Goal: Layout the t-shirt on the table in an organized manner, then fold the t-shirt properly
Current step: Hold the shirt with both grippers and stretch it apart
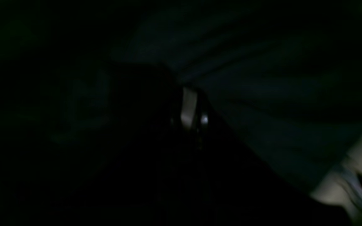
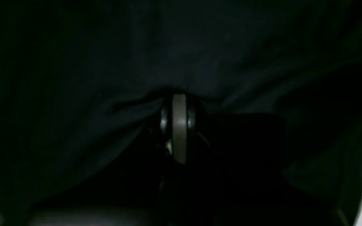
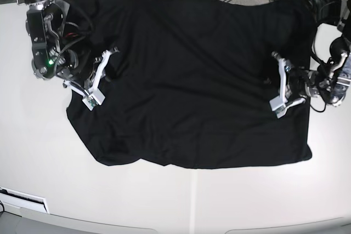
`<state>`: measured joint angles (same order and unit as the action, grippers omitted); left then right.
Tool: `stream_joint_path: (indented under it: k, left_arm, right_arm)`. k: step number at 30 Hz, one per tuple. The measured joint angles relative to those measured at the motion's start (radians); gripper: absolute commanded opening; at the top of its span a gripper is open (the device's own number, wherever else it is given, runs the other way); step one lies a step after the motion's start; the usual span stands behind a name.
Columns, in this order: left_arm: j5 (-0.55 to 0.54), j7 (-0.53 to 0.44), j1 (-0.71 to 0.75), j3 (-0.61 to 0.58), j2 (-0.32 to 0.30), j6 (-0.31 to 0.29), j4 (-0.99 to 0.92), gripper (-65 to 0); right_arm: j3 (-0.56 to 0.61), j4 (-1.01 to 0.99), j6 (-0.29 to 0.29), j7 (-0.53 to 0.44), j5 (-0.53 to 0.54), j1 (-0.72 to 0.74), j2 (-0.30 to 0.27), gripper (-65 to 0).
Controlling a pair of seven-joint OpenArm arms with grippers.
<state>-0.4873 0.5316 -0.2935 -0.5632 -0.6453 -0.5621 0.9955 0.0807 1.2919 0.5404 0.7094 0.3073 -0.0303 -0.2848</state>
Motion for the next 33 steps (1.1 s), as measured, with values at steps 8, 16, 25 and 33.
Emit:
stream_joint_path:
  k: [8, 16, 25, 33]
  left_arm:
    - [0.285, -0.175, -0.067, -0.012, 0.045, 0.237, -0.004, -65.0]
    - [0.059, 0.325, -0.220, -0.018, 0.038, 0.109, 0.002, -65.0]
    - [-0.458, 0.690, -0.239, -0.019, -0.080, -0.083, 0.050, -65.0]
    - [-0.726, 0.700, -0.165, -0.018, -0.207, -0.130, 0.050, -65.0]
  right_arm:
    - [0.003, -0.019, -0.247, -0.013, -0.170, 0.064, 0.005, -65.0]
    - [0.002, -0.013, -0.126, 0.237, -0.056, 0.173, -0.042, -65.0]
    - [0.001, 0.057, 0.145, 0.462, 0.307, 0.148, -0.070, -65.0]
    - [0.002, 0.063, 0.152, 0.463, 0.411, 0.032, -0.069, -65.0]
